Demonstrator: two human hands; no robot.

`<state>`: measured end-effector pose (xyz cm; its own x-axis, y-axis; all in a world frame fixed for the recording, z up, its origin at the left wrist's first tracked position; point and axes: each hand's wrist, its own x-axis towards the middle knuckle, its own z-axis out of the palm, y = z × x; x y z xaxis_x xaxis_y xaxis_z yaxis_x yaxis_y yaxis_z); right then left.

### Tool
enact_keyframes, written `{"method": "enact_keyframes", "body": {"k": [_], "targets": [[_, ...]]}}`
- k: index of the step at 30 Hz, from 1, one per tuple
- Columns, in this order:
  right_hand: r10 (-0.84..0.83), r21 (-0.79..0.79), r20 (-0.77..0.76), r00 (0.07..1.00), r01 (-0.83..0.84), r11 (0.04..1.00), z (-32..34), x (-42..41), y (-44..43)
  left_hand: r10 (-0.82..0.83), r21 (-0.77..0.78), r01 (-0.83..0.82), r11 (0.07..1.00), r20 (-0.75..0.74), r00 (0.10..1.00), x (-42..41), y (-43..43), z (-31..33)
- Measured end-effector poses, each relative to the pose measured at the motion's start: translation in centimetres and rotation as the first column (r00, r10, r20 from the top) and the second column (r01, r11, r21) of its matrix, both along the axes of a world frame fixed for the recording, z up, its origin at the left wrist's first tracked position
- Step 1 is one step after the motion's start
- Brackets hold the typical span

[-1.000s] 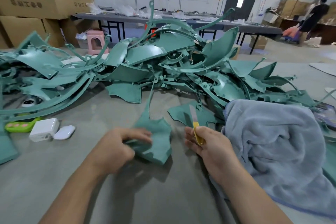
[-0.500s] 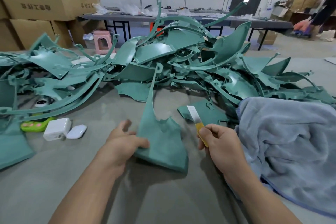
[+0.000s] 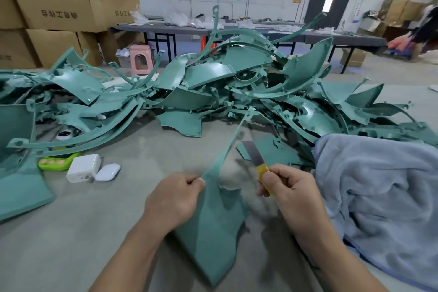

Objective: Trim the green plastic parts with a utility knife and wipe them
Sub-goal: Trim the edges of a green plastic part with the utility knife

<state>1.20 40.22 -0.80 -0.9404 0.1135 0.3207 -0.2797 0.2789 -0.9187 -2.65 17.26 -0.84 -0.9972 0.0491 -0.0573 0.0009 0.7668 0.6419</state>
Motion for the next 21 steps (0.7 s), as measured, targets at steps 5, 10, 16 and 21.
{"method": "enact_keyframes", "body": {"k": [5, 10, 16, 21], "targets": [[-0.015, 0.221, -0.013, 1.000, 0.017, 0.975, -0.8, -0.6, 0.8, -0.034, -0.056, 0.035, 0.998, 0.014, 0.999, 0.5, 0.0, 0.5], [0.015, 0.541, -0.023, 1.000, 0.000, 0.841, -1.2, -1.0, 1.1, -0.072, 0.106, 0.057, 0.993, 0.136, 0.988, 0.5, -0.1, 0.6], [-0.389, 0.502, -0.202, 0.899, 0.436, 0.747, -0.5, -1.4, 2.7, -0.034, 0.146, 0.010, 0.989, 0.164, 0.986, 0.3, -0.1, 0.6], [-0.017, 0.664, -0.132, 0.991, 0.101, 0.741, -0.3, -0.3, 0.5, -0.083, 0.125, 0.063, 0.990, 0.163, 0.983, 0.4, -0.5, 0.7]]}}
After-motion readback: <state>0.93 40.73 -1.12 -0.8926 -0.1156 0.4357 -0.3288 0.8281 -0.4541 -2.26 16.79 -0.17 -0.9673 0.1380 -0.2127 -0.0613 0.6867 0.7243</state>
